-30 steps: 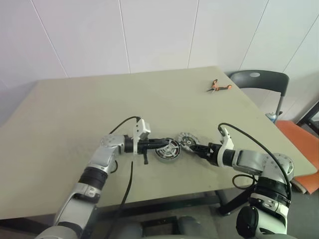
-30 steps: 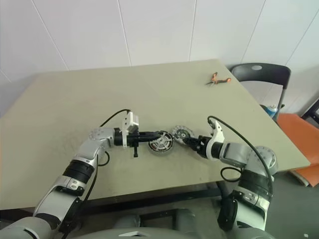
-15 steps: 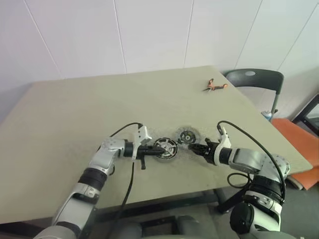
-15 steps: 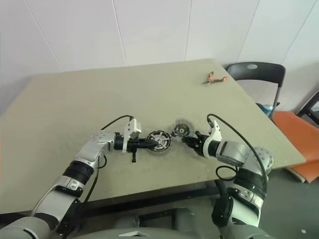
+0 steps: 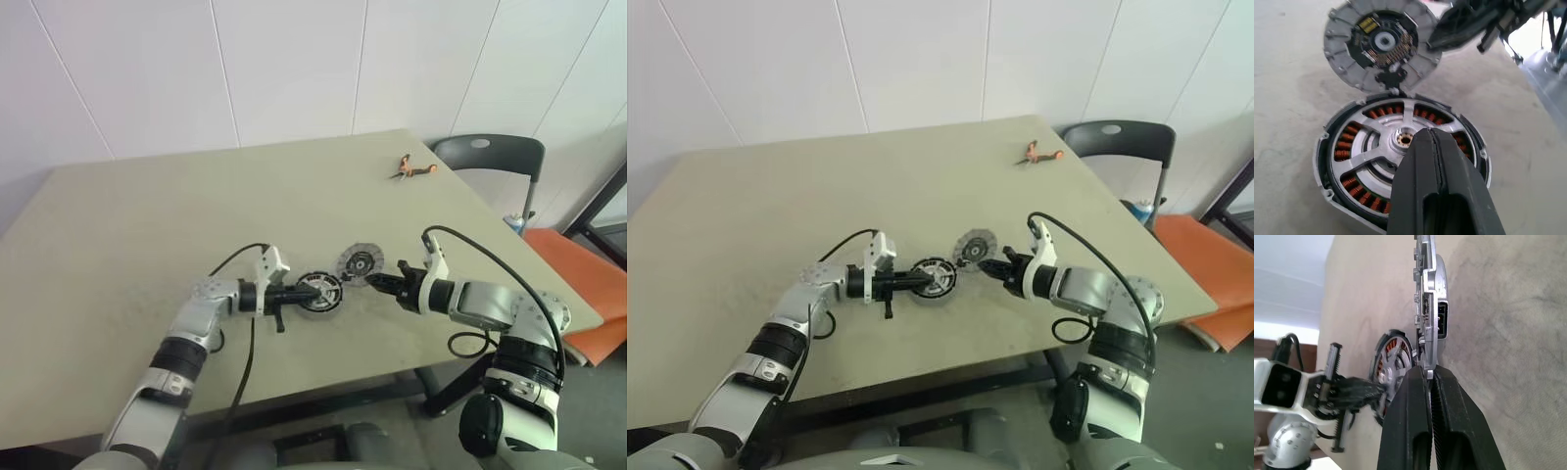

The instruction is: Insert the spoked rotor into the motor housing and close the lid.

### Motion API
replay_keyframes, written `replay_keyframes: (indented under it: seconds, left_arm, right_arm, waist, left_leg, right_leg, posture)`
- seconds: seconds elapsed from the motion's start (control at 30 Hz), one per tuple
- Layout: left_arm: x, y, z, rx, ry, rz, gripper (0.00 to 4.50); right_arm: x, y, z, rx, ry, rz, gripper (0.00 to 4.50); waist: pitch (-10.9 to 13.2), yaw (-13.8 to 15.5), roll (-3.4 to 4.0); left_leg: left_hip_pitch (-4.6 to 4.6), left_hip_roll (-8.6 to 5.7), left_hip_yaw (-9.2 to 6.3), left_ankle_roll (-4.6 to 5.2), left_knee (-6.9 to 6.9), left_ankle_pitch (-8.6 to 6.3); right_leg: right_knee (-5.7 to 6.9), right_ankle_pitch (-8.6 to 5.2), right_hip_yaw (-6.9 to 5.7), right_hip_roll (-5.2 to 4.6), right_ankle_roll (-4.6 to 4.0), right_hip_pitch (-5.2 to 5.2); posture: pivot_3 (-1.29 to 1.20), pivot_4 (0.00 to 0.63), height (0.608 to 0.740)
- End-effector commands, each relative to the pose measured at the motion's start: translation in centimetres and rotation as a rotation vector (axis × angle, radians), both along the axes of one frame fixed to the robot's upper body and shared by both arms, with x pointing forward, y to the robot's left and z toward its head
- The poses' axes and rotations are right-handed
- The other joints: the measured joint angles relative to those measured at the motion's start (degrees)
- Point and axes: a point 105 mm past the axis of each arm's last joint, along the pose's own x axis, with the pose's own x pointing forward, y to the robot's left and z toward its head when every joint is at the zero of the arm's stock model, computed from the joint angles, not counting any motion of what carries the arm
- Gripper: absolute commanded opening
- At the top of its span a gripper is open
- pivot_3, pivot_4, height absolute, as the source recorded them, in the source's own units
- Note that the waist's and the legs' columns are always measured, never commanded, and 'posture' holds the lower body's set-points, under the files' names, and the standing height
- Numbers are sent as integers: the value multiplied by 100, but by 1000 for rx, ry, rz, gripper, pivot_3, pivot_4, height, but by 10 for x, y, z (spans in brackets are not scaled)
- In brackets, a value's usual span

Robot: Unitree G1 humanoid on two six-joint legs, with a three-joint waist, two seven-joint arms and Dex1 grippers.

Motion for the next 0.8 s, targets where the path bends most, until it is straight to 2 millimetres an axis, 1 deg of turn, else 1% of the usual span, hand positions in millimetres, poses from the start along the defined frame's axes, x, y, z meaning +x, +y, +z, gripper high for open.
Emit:
replay_keyframes:
  seconds: [0.03, 0.1, 0.17, 0.33, 0.4, 0.43, 0.5, 0.53, 0.57, 0.63, 0.67, 0.7, 0.73, 0.8]
  left_arm:
    - [11, 5, 35, -96, -60, 47, 0]
    - [10, 9, 40, -114, -58, 58, 0]
    - [11, 12, 44, -117, -58, 68, 0]
    - [15, 23, 48, -121, -62, 122, 0]
    - [19, 29, 50, -131, -64, 156, 0]
    - [21, 34, 52, -138, -65, 182, 0]
    - [25, 44, 53, -143, -68, 231, 0]
    - [26, 48, 53, -143, -68, 252, 0]
    - [27, 51, 52, -142, -67, 267, 0]
    - [27, 60, 48, -137, -55, 300, 0]
    - [26, 62, 46, -130, -50, 310, 0]
    - [26, 64, 43, -124, -46, 318, 0]
    - [25, 65, 41, -124, -40, 326, 0]
    - [24, 67, 38, -124, -27, 332, 0]
  right_arm:
    - [3, 16, 20, -29, -118, 86, 20]
    - [4, 22, 34, -31, -199, 127, 20]
    - [1, 28, 47, -58, -284, 199, 20]
    - [-8, 41, 69, -305, -589, 406, 20]
    - [-13, 45, 71, -384, -688, 485, 20]
    - [-16, 45, 68, -435, -727, 534, 20]
    - [-17, 40, 55, -547, -756, 605, 20]
    - [-15, 36, 48, -591, -741, 608, 20]
    - [-12, 32, 44, -619, -725, 598, 257]
    - [-10, 34, 45, -658, -765, 616, 741]
    - [-10, 34, 44, -693, -787, 636, 1114]
    - [-10, 34, 41, -733, -804, 656, 1377]
    - [-11, 34, 39, -749, -810, 678, 1769]
    - [-21, 38, 32, -722, -782, 745, 2461]
  waist:
    - [2, -7, 3]
    - [4, -6, 6]
    - [4, -6, 6]
    - [5, 11, 7]
    - [7, 15, 3]
    - [8, 18, 2]
    - [8, 21, -3]
    - [8, 21, -7]
    - [9, 19, -15]
    - [11, 20, -16]
    - [11, 25, -16]
    - [12, 37, -17]
    - [11, 54, -17]
    - [12, 100, -19]
  left_leg:
    - [-1, 1, 1, 0, 0, 0]
    - [-1, 1, 0, 0, -4, 0]
    - [0, 1, 0, 0, -5, 0]
    - [-18, -2, 1, 1, -6, -1]
    - [-23, -4, 2, 3, -7, -2]
    - [-24, -5, 2, 3, -6, -2]
    - [-26, -7, 2, 3, -6, -2]
    - [-26, -8, 3, 3, -6, -2]
    - [-26, -8, 3, 3, -6, -2]
    - [-24, -8, 3, 3, -6, -2]
    - [-23, -8, 3, 3, -6, -2]
    - [-23, -7, 3, 3, -6, -2]
    - [-23, -7, 2, 3, -6, -2]
    - [-23, -8, 3, 3, -5, -2]
  right_leg:
    - [1, 2, 0, 1, 4, 0]
    - [2, 2, 0, 2, 4, -3]
    - [2, 3, 0, 5, 5, -17]
    - [-1, 2, -1, 2, 10, -50]
    - [-4, 0, -2, -1, 13, -56]
    - [-6, 0, -3, -2, 13, -56]
    - [-8, -1, -3, -5, 14, -58]
    - [-8, -2, -3, -6, 14, -58]
    - [-8, -2, -3, -6, 13, -58]
    - [-7, -2, -2, -5, 12, -58]
    - [-5, -2, -2, -5, 12, -58]
    - [-4, -2, -2, -5, 12, -59]
    - [-4, -2, -3, -5, 12, -59]
    - [-5, -2, -2, -7, 12, -58]
  posture:
    - [0, 0, 740]
    - [0, 0, 740]
    - [0, 0, 740]
    - [0, 0, 740]
    - [0, 0, 740]
    - [0, 0, 740]
    - [0, 0, 740]
    - [0, 0, 740]
    - [0, 0, 740]
    - [0, 0, 740]
    - [0, 0, 740]
    - [0, 0, 740]
    - [0, 0, 740]
    - [0, 0, 740]
